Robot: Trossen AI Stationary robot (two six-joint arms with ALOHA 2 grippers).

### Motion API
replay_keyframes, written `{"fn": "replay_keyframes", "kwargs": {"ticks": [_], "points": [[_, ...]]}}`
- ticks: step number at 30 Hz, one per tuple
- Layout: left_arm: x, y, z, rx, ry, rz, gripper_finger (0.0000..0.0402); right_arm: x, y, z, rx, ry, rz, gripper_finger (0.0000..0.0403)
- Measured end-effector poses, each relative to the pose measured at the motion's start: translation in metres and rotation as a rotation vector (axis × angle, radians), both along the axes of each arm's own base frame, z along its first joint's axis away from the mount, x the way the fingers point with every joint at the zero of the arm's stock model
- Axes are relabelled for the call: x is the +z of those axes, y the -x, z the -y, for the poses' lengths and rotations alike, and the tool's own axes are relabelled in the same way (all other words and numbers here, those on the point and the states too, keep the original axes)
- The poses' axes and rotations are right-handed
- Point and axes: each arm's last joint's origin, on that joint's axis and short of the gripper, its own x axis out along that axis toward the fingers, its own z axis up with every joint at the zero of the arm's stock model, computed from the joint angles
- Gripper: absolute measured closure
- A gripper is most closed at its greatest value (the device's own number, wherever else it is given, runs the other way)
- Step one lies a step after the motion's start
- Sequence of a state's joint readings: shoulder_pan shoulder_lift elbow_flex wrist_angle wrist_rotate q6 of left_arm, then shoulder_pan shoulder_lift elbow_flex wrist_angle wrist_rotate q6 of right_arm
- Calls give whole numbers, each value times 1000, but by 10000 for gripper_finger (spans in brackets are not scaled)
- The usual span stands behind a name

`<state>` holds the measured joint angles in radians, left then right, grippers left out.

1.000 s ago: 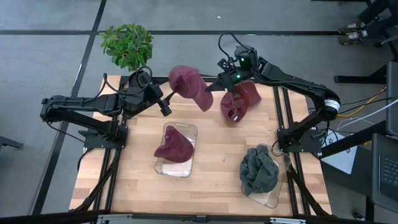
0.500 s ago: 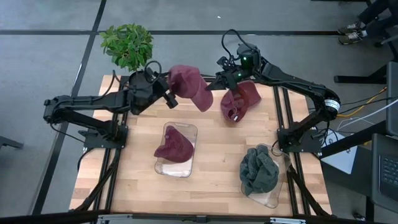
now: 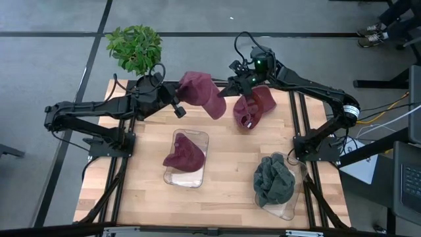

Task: Pick & Place hat
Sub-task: Put the left red cap into the left transparent bin

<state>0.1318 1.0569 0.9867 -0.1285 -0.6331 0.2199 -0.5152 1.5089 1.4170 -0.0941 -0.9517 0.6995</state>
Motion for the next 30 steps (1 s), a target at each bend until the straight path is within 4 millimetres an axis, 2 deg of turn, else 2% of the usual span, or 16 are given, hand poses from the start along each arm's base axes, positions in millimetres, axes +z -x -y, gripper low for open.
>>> {"fn": "replay_keyframes", "kwargs": {"ticks": [3, 8, 15, 21, 30], "points": [[2, 2, 1, -19, 9, 13, 384, 0, 0, -1, 32, -5, 3, 384], [10, 11, 7, -145, 88, 109, 379, 0, 3, 0, 114, 36, 41, 382], [17, 26, 12, -394, 358, 241, 385, 1, 12, 12, 162, 102, 94, 380], [17, 28, 10, -565, 568, 288, 382, 1, 14, 15, 177, 155, 130, 374], [27, 27, 10, -712, 676, 389, 383, -6, 15, 13, 186, 144, 85, 370]]}}
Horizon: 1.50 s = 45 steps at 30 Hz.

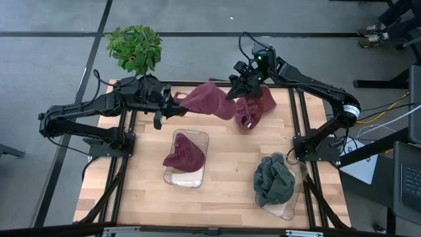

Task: Pick & Place hat
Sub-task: Put the left red cap into the left transparent bin

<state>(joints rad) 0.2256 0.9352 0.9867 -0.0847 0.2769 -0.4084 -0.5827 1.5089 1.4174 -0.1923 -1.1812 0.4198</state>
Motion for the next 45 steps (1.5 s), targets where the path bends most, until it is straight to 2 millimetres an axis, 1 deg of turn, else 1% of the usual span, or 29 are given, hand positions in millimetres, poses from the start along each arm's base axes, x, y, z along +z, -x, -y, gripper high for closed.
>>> {"fn": "replay_keyframes", "kwargs": {"ticks": [4, 11, 13, 16, 18, 21, 23, 25, 27, 31, 35, 39, 42, 45], "points": [[2, 0, 4, -118, 105, 10, 383, -8, 2, -2, 11, 4, -48, 352], [0, 2, 9, -309, 354, -78, 383, -10, 3, -2, 11, -4, -66, 287], [0, 2, 10, -324, 385, -81, 382, -10, 2, -4, 17, -6, -67, 270], [5, 2, 9, -325, 388, -39, 382, -8, -2, -9, 37, 6, -48, 252], [8, 2, 7, -284, 360, 6, 382, -5, -6, -15, 59, 28, -13, 245], [3, 4, -4, -103, 348, -14, 382, 1, -12, -24, 90, 83, 68, 241], [-1, 6, -12, 13, 361, -33, 382, 5, -16, -28, 77, 144, 131, 240], [-1, 6, -19, 75, 393, -23, 382, 9, -19, -30, -3, 232, 179, 240], [0, 4, -24, 108, 424, 4, 382, 10, -23, -32, -120, 340, 209, 240], [0, 1, -33, 181, 515, 39, 382, 10, -30, -36, -295, 512, 221, 240], [-1, -3, -40, 224, 539, 69, 382, 10, -35, -46, -360, 625, 230, 240], [-1, -11, -44, 227, 567, 102, 382, 10, -38, -52, -375, 664, 235, 236], [-2, -17, -47, 199, 590, 117, 382, 9, -41, -54, -403, 676, 227, 216], [-4, -23, -48, 165, 608, 113, 382, 10, -42, -54, -433, 675, 234, 182]]}}
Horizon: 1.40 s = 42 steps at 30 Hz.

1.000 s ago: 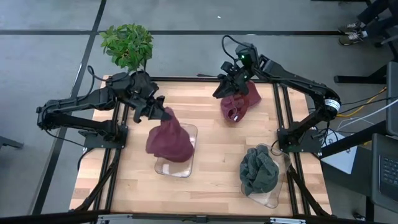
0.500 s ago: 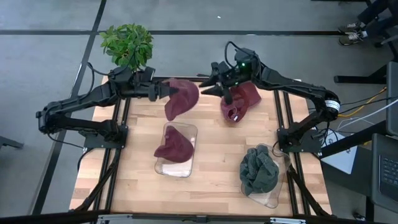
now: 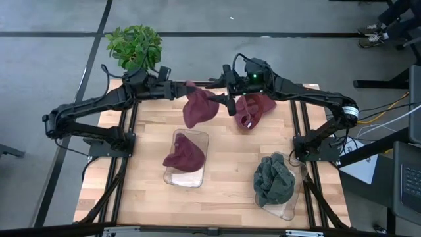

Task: Pick & Place hat
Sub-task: Put the left red cap into the left transparent bin

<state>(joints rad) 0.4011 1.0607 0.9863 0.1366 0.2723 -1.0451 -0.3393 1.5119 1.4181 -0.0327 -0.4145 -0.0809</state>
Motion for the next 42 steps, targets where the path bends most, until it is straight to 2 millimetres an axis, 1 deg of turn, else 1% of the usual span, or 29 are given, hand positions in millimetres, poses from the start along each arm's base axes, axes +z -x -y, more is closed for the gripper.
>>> {"fn": "replay_keyframes", "kwargs": {"ticks": [7, 11, 15, 18, 25, 30, 35, 38, 42], "points": [[1, -4, -2, -10, -15, 32, 382, 4, -3, -2, 0, -27, 49, 95], [1, -6, 4, -46, 8, 37, 382, 3, -4, -3, 3, -29, 47, 70], [2, -9, 19, -181, 59, 35, 382, 3, -4, -3, 1, -58, 41, 68], [-2, -12, 31, -302, 97, -7, 382, 2, -3, -3, 10, -66, 32, 72], [-9, -16, 56, -430, 170, -83, 382, 2, -3, -6, 109, -116, 24, 71], [-16, -17, 68, -444, 208, -163, 382, 2, -3, -6, 107, -123, 24, 71], [-33, -15, 73, -408, 281, -340, 382, 1, -3, -6, 105, -130, 11, 71], [-42, -13, 77, -392, 318, -430, 382, -3, -3, -5, 67, -139, -27, 71], [-43, -7, 81, -404, 342, -468, 382, -9, -2, -4, 36, -154, -85, 71]]}}
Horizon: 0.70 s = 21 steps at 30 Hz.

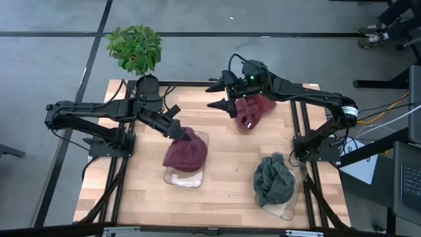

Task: Pick & Place hat
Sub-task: Put the left red cap into the left transparent bin

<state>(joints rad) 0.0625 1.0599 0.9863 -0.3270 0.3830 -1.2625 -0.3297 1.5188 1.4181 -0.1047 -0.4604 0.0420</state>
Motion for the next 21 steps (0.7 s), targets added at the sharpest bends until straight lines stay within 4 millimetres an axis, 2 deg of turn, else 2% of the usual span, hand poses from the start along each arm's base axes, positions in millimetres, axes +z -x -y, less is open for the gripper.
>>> {"fn": "replay_keyframes", "kwargs": {"ticks": [6, 14, 21], "points": [[7, 9, -3, 98, -30, 27, 382, -9, 2, -2, 21, -12, -89, 71], [16, 12, -29, 377, -180, 116, 382, -6, -5, -17, -12, 127, -52, 71], [32, 6, -38, 414, -221, 302, 382, -5, -10, -22, -54, 133, -21, 71]]}}
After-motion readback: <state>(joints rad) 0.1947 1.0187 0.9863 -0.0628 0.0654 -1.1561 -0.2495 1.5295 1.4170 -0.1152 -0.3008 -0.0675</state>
